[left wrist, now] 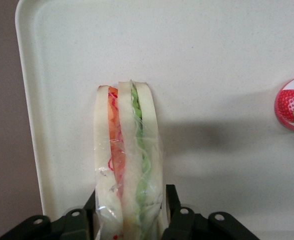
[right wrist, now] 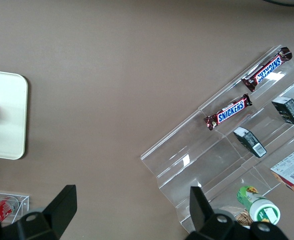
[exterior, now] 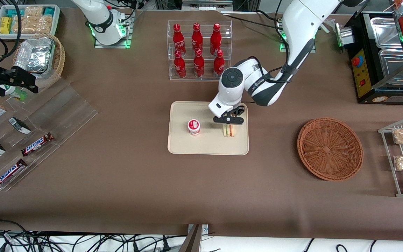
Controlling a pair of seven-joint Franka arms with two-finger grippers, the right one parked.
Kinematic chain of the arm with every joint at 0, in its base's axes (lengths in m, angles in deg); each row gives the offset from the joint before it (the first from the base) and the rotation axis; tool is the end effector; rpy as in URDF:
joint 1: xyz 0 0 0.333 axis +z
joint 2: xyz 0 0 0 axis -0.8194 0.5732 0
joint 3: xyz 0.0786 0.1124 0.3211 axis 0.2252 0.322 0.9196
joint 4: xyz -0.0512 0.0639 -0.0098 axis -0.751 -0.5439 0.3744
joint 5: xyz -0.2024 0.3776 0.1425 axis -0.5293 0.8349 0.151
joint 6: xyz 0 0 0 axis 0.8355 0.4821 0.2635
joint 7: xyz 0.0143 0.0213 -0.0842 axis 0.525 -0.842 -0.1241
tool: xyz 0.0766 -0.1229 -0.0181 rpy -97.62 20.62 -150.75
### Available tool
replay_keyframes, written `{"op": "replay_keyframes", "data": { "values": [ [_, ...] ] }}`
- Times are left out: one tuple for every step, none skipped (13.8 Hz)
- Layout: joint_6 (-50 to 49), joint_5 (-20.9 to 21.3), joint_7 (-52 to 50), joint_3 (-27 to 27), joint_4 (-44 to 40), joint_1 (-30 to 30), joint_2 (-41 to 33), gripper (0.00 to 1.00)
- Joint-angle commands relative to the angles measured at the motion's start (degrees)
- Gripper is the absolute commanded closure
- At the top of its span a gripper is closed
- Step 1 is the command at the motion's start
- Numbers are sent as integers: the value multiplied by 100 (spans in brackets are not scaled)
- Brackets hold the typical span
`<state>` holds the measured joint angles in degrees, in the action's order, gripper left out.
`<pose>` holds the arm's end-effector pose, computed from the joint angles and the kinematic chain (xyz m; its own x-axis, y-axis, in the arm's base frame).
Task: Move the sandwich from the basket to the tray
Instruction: 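Lower the sandwich onto the tray and open the left gripper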
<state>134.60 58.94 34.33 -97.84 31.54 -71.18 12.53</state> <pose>0.5372 -0.4447 0.1593 0.9986 -0.0447 -0.0292 -0.0458 -0.9982 -0.0377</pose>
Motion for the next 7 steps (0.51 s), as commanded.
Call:
{"op": "replay_keyframes", "data": {
  "values": [
    [-1,172,-122,38,-36,-3,-50,0],
    [-106,163,-131,38,-71,32,-147,0],
    [-298,137,-140,29,-115,85,-278,0],
    [-491,93,-140,29,-202,190,-445,0],
    [-685,66,-140,20,-229,321,-646,0],
    [-765,57,-149,12,-229,471,-866,0],
    [-870,-65,-218,12,-238,594,-1077,0]
  ]
}}
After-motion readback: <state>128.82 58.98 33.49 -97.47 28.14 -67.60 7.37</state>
